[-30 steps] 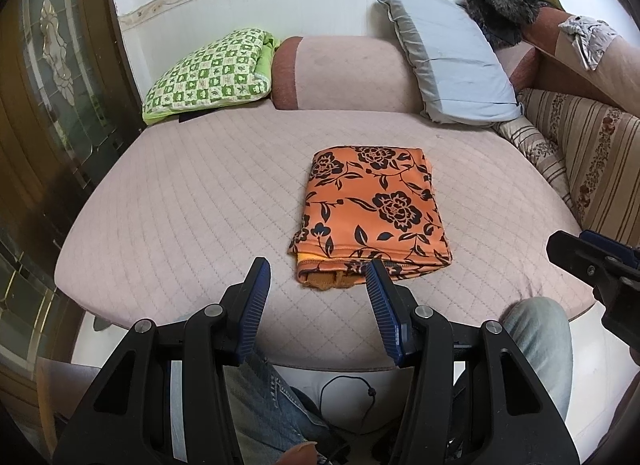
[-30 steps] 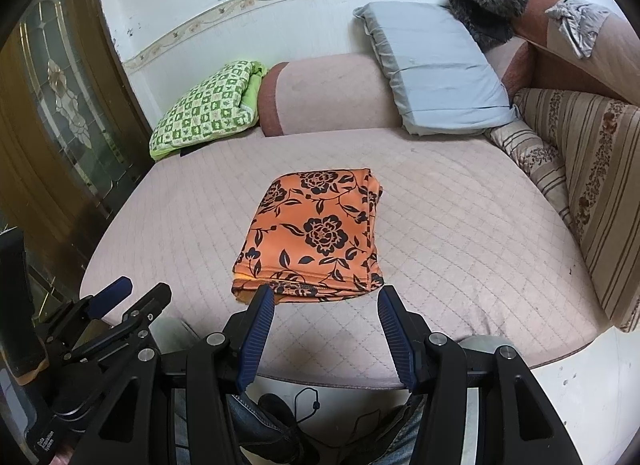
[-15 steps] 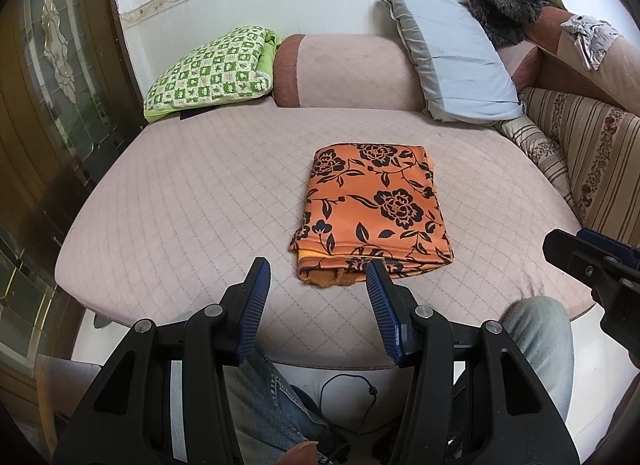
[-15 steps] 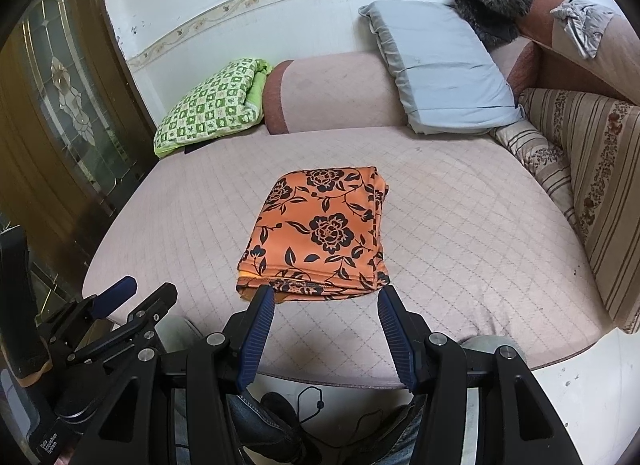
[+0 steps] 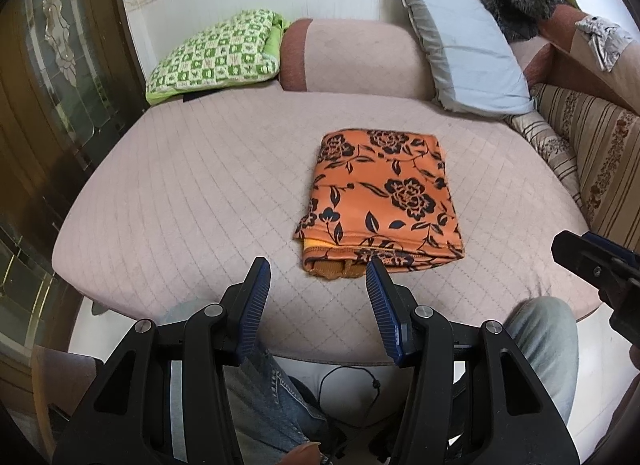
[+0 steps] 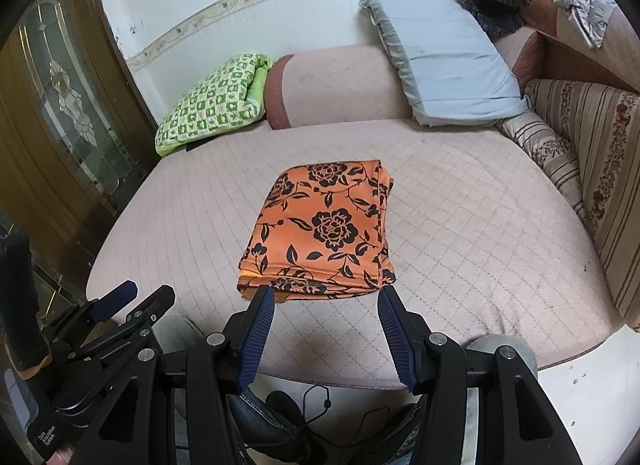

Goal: Fold small clothes

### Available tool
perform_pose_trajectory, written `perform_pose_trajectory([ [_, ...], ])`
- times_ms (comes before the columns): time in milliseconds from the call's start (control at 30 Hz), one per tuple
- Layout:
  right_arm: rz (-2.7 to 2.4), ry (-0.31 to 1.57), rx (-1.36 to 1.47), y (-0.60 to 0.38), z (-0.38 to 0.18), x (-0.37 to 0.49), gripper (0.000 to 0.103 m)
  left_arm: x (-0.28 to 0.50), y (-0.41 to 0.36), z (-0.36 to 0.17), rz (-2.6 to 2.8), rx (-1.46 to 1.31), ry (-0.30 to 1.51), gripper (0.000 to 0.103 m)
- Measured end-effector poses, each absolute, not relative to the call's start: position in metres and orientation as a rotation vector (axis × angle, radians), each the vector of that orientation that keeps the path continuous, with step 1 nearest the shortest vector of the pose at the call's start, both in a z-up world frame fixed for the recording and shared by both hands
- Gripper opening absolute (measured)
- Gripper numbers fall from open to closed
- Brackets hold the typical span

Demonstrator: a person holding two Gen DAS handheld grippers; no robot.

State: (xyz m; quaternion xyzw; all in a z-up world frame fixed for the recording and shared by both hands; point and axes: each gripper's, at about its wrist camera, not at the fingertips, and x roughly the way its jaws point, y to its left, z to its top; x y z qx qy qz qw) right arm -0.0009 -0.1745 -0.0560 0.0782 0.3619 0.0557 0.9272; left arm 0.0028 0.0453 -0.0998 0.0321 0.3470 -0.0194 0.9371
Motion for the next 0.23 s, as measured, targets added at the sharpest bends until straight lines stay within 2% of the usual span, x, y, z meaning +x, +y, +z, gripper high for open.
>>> perform_pose_trajectory([
  [233, 0.108, 0.777, 0.174, -0.180, -0.069, 0.020, 0.052, 0.039, 0.038, -0.117, -0.024, 0.121, 0.740, 0.050],
])
